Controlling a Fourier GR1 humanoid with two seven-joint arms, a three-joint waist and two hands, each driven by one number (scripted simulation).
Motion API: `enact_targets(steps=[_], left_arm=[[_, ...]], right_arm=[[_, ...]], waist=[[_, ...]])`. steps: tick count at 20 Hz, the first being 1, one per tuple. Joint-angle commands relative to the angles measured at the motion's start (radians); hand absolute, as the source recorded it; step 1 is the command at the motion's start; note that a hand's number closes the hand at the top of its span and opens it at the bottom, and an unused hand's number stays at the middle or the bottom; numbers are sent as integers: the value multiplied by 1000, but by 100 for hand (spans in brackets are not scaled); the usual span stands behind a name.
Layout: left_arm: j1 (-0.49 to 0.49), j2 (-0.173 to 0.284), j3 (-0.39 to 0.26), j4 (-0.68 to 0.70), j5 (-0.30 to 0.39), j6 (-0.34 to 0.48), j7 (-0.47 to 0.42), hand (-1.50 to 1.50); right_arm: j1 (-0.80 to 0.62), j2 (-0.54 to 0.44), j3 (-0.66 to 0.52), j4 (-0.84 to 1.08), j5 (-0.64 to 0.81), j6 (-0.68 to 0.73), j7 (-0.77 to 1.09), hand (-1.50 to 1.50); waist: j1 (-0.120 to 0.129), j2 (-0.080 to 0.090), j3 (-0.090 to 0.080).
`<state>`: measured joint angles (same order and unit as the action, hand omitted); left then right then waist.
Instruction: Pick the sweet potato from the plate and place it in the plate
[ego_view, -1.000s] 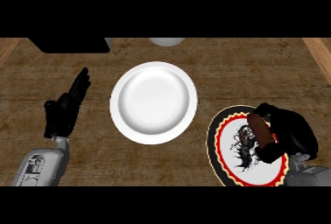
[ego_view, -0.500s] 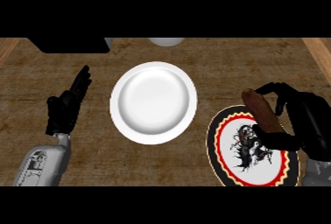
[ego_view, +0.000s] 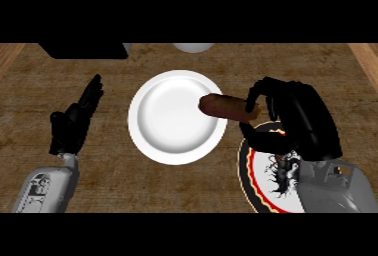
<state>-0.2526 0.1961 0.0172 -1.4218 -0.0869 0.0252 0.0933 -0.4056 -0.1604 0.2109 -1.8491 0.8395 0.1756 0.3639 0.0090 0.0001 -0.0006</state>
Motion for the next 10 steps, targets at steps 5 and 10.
enact_targets(steps=[5,10], left_arm=[[-14,-1,10,-29,3,-12,46,0],[-31,9,33,55,13,-39,-26,0]], right_arm=[[-224,157,98,283,-5,-86,93,150],[-351,159,145,585,-42,-207,47,150]], waist=[[7,1,0],[11,6,0]])
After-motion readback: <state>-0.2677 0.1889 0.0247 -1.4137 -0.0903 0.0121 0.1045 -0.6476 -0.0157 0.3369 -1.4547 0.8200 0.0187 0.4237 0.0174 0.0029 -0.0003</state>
